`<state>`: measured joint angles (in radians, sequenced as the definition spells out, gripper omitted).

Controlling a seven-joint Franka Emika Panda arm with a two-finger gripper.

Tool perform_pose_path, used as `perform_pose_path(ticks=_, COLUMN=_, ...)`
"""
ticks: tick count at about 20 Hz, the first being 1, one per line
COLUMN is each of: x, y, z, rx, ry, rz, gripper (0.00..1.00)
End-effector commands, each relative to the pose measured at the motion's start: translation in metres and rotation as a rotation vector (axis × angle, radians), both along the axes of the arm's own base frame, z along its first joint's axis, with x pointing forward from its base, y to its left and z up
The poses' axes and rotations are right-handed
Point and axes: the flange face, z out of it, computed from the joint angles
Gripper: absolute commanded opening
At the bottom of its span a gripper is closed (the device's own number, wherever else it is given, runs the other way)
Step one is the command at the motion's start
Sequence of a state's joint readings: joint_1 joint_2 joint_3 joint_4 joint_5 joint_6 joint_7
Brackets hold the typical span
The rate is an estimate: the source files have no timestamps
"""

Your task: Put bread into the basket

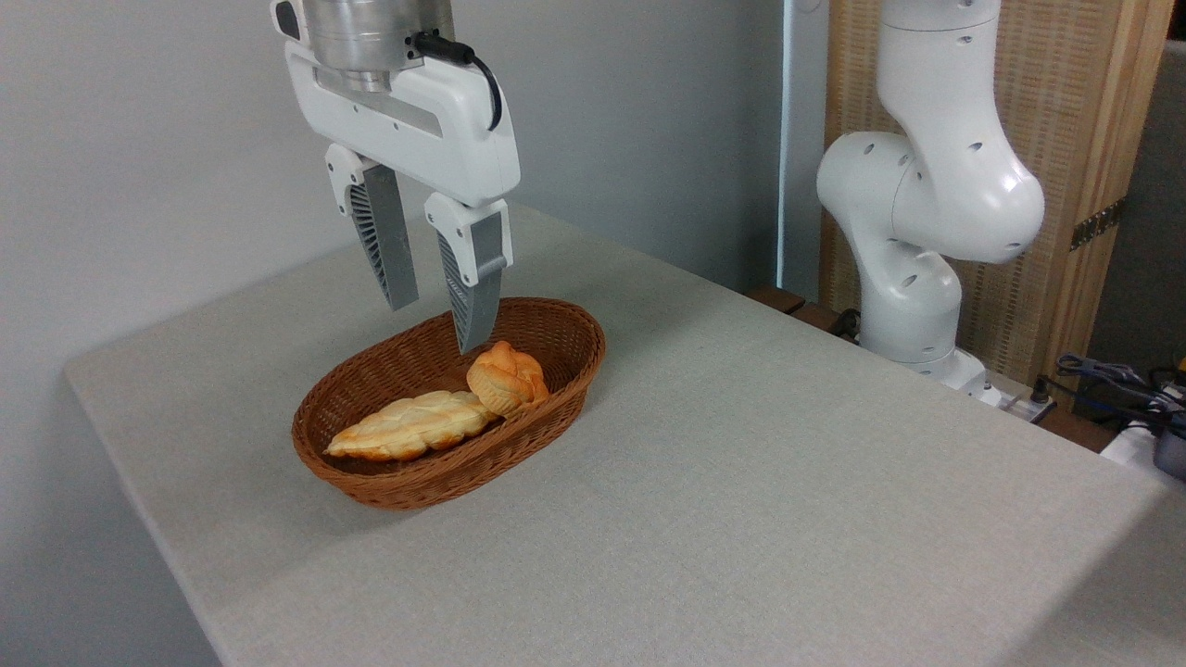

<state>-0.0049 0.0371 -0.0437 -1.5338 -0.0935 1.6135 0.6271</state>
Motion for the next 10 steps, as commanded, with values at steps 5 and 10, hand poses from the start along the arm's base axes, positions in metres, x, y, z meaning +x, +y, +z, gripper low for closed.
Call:
perform_pose_path(ticks=5, x=-0.01, y=-0.0056, z=-0.0016, rx=0.045, ry=0.02, rz=-0.036, gripper=1.0)
perform_pose_path(ticks=10, x=-0.0097, y=-0.0058, z=-0.0011, rx=0.043, ry=0.02, rz=-0.036, gripper=1.0)
